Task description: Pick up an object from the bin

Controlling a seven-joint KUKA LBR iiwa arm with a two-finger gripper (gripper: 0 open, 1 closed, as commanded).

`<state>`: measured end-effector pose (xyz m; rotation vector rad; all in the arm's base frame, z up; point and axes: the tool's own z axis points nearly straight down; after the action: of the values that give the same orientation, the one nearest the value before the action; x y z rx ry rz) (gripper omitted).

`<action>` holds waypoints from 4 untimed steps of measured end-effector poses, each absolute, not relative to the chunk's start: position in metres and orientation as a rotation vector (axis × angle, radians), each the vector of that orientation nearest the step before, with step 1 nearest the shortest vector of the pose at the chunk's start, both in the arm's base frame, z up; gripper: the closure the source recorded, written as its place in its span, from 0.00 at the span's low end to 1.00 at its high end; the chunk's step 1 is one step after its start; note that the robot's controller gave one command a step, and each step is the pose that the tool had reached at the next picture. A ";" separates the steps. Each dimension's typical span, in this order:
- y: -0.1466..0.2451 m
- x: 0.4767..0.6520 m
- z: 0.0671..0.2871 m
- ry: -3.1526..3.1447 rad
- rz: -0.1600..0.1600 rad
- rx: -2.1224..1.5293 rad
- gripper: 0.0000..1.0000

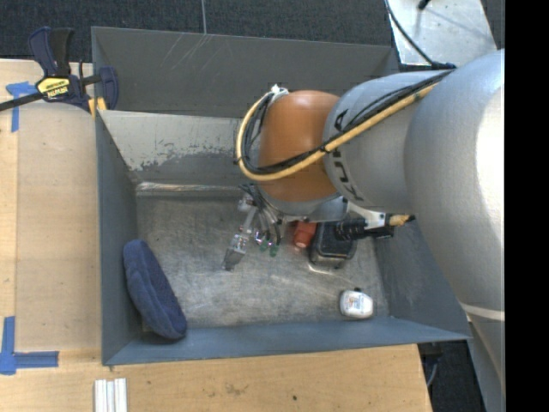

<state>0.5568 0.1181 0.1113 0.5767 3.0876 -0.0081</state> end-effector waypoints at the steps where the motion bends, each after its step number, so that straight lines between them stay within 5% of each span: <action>1: 0.065 0.575 0.181 2.971 0.001 0.996 0.00; 2: 0.010 0.580 0.134 2.886 -0.003 1.243 0.00; 3: 0.011 0.601 0.096 2.994 0.002 0.862 0.00; 4: 0.009 0.603 0.097 2.983 0.001 0.862 1.00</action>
Offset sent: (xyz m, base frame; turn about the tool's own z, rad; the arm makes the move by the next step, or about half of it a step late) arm 0.0161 -0.0513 0.0674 0.2767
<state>0.6031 0.0087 0.0970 0.8620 2.9833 0.0009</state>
